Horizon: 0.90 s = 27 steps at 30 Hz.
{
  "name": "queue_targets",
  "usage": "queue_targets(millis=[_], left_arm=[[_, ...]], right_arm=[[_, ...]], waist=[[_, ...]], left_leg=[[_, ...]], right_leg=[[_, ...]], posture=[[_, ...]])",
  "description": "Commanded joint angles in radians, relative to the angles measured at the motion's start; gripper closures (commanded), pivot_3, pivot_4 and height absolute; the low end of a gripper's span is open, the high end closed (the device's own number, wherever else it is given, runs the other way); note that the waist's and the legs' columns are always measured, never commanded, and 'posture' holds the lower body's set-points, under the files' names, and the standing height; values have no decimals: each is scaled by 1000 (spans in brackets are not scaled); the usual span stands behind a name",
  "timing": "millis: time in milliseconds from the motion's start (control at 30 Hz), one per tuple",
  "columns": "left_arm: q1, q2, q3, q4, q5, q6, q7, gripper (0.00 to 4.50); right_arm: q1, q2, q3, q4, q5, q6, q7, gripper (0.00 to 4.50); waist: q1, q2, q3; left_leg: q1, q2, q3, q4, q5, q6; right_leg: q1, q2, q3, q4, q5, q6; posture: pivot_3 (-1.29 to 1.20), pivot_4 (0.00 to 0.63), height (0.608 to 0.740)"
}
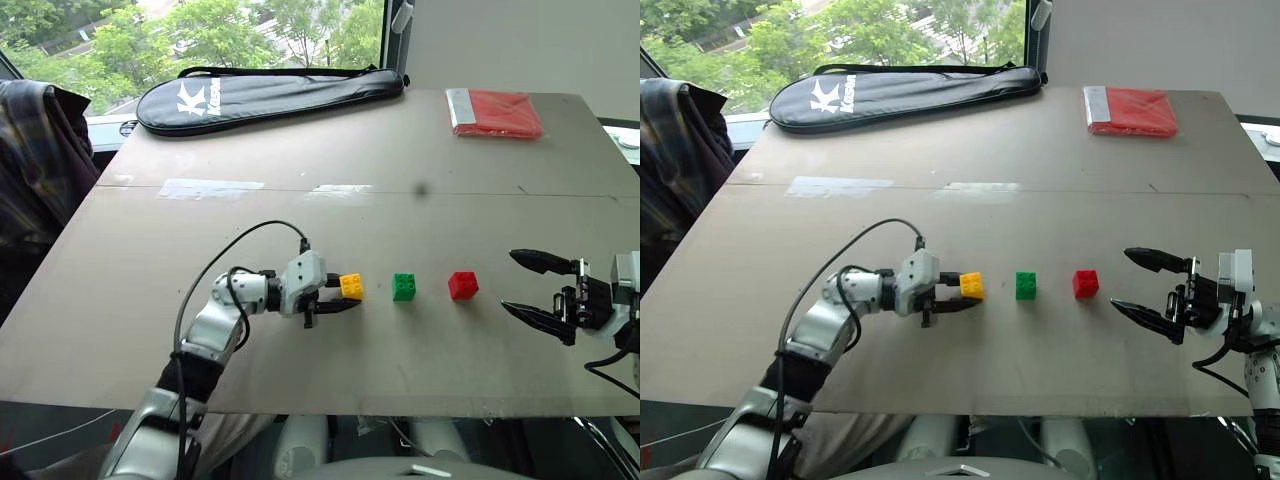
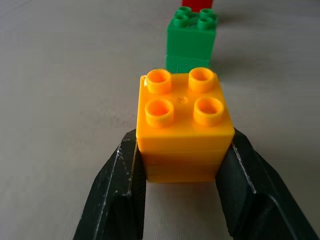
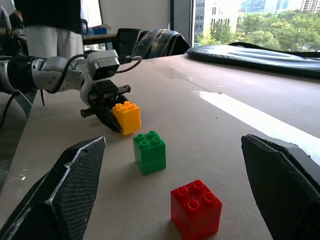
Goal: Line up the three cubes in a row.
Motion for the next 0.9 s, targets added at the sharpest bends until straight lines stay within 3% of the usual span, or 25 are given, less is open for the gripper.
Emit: queue_targets(millis=[33,233,500,733,900], left_arm=[[-96,-35,-30,166,17,-121,-110,3186],[-208,-95,-25,361,41,-204,-163,3186],[-214,-86,-24,390,42,-195,-223,3186],[-203,-86,-15,383,71,-189,-165,35],[-155,-52,10,309,83,-140,-78,35]], right_arm=[[9,-15,-28,-33,8,-12,5,0],[72,-15,-61,-67,14,-27,-3,0],[90,-3,-57,-83,11,-34,-20,0],[60,-9,-44,-71,5,-25,-19,0],[49,-18,-46,-62,4,-19,-11,0]], waist=[[-2,0,0],[-1,0,0],[-4,0,0],[-4,0,0],[-4,0,0]], left_leg=[[0,0,0,0,0,0],[-2,0,-1,0,0,0],[-1,1,-1,0,0,0],[-1,1,-1,0,0,0],[1,1,-1,0,0,0]], right_leg=[[0,0,0,0,0,0],[-1,0,-1,-3,2,4],[-1,1,0,-1,2,4],[-1,1,0,0,2,4],[0,1,0,1,2,4]], posture=[[0,150,708],[0,150,708],[0,150,708],[0,150,708],[0,150,708]])
